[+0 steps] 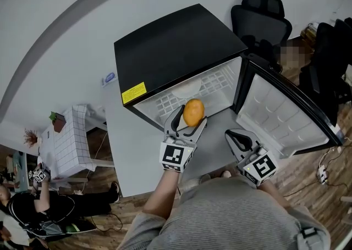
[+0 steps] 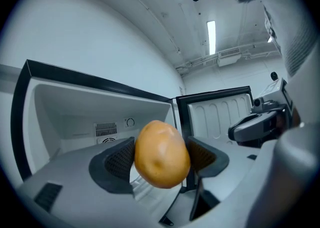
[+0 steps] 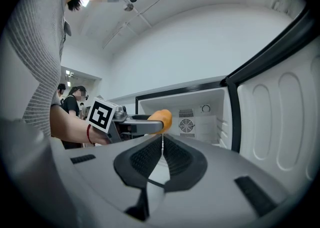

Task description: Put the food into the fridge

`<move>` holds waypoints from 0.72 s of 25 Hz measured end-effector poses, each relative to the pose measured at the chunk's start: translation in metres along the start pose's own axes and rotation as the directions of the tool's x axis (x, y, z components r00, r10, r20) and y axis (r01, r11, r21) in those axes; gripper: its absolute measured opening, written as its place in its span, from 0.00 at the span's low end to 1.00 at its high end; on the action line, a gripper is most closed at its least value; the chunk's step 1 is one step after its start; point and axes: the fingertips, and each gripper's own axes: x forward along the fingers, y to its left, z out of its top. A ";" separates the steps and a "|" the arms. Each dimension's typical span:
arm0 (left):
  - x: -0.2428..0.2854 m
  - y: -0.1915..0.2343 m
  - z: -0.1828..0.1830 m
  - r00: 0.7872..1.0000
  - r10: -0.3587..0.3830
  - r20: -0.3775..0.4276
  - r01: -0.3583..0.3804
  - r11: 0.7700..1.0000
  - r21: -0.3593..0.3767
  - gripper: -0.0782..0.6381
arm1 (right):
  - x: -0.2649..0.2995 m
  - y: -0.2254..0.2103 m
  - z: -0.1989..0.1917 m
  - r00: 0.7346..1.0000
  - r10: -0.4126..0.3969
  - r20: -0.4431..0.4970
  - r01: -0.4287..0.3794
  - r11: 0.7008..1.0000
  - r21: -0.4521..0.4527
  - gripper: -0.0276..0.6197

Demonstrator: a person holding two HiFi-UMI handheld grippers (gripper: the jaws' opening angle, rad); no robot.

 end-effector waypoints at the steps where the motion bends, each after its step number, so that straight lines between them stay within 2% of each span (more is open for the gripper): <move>1: 0.003 0.002 -0.001 1.000 0.001 -0.006 -0.001 1.000 0.007 0.58 | 0.000 -0.002 0.000 1.000 -0.008 0.000 0.008 1.000 0.002 0.06; 8: 0.036 0.024 -0.011 0.996 0.016 -0.088 -0.007 0.996 0.094 0.58 | 0.003 -0.009 -0.004 1.000 -0.007 0.005 0.007 1.000 0.011 0.06; 18: 0.079 0.058 -0.032 0.972 0.054 -0.229 -0.013 0.984 0.178 0.58 | 0.007 -0.021 -0.008 1.000 -0.012 -0.001 0.012 1.000 0.012 0.06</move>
